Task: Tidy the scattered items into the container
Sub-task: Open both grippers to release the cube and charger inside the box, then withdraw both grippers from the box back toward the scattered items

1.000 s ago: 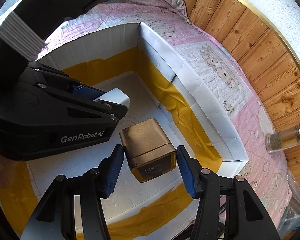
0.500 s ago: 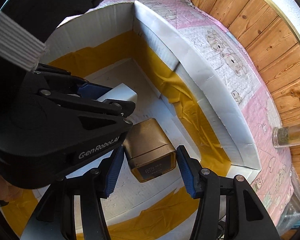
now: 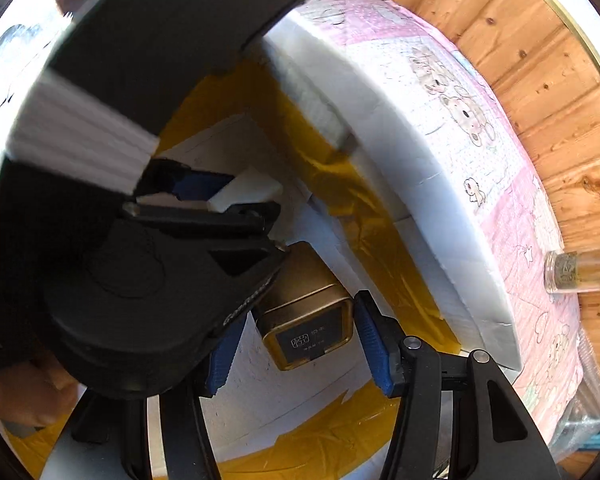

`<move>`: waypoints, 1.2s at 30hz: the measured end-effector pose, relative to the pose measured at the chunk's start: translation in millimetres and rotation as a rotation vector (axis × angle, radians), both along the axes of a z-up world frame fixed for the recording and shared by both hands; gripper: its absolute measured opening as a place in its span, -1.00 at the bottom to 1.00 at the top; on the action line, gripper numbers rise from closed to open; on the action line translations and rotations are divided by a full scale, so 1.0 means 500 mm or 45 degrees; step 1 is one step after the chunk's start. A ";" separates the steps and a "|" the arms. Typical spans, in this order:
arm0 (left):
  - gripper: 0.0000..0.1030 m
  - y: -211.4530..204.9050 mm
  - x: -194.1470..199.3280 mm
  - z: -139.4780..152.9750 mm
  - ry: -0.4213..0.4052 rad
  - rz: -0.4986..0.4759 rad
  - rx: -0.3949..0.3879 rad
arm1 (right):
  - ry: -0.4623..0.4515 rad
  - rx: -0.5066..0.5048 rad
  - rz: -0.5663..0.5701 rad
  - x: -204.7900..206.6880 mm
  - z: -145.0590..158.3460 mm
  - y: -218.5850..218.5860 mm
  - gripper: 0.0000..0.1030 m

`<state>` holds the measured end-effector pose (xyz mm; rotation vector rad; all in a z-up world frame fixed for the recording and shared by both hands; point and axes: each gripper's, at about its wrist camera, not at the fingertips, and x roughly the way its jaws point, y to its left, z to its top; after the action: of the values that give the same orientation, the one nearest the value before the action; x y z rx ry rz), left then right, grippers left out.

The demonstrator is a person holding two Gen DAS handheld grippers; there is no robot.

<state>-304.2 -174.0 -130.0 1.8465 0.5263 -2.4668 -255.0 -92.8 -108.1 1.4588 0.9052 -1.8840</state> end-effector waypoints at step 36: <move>0.07 0.061 0.485 0.178 0.150 -0.166 -0.035 | 0.089 -0.564 -0.455 0.385 0.131 0.258 -0.63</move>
<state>-61.8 -143.7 -41.1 1.7879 0.3849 -2.6649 -62.5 36.3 -42.6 1.3429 0.2293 -2.2247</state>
